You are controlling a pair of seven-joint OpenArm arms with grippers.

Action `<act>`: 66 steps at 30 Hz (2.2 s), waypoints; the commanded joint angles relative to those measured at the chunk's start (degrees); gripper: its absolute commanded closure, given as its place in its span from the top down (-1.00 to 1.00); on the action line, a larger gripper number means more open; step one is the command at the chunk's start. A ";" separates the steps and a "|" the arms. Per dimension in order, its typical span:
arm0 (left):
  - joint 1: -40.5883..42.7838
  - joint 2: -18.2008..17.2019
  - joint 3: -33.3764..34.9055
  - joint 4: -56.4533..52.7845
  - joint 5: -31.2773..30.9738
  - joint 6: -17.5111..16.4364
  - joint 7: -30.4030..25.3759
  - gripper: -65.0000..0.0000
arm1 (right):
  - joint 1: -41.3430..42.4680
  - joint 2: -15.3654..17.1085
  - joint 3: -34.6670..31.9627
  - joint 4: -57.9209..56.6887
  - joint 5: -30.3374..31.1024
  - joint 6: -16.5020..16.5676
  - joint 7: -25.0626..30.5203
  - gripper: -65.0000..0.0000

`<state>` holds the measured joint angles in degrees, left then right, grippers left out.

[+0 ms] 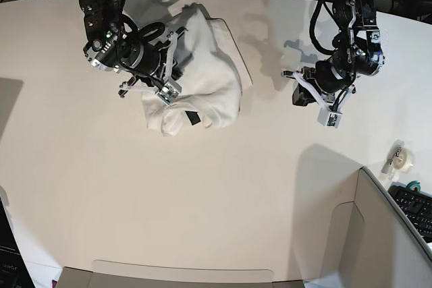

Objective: Layout the t-shirt on the table in an organized manner, then fold the t-shirt properly
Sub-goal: 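Drag the bundle with the right gripper to the table's corner and release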

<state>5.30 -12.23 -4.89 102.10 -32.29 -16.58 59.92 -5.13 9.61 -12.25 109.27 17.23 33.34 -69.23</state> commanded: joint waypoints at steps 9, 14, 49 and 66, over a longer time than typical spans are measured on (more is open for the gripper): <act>0.99 -0.47 -0.17 0.97 -0.81 -0.26 -0.89 -1.00 | 1.83 -0.16 -0.63 -14.55 -1.19 0.20 5.28 -1.00; 1.34 -0.47 -0.17 0.97 -0.81 -0.26 -0.89 -1.00 | 1.21 4.42 -0.45 -16.22 -7.61 0.11 6.95 -1.00; 2.66 1.55 0.45 1.06 -1.07 -0.52 -0.89 -1.00 | -6.61 29.91 18.98 -18.15 -13.15 0.55 10.29 -1.00; 2.30 1.90 0.45 1.06 -0.98 -0.52 -0.89 -1.00 | -6.17 29.73 37.61 -1.01 -13.15 2.57 2.29 -1.00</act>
<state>8.14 -10.13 -4.23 102.10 -32.91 -16.75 59.96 -11.86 38.06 24.95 107.66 4.38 35.92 -67.66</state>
